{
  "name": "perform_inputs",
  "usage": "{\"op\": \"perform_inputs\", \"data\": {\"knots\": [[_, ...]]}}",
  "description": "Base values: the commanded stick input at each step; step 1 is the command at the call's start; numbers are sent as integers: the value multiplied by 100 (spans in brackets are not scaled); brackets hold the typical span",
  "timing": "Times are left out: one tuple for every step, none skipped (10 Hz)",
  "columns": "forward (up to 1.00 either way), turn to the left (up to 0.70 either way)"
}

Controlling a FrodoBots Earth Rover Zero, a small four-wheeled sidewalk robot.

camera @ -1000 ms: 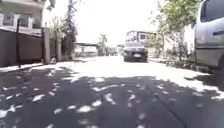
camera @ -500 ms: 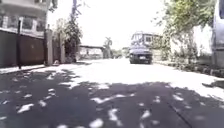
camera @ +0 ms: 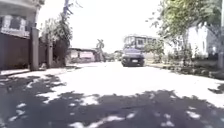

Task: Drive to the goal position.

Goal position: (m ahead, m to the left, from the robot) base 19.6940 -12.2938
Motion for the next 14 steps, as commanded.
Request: {"op": "perform_inputs", "data": {"knots": [[100, 3], [100, -17], [100, -37], [100, -37], [100, -16], [100, 3], [100, 3], [100, 3], [100, -37], [100, -37], [100, -24], [100, 3], [100, 3], [100, 3]]}}
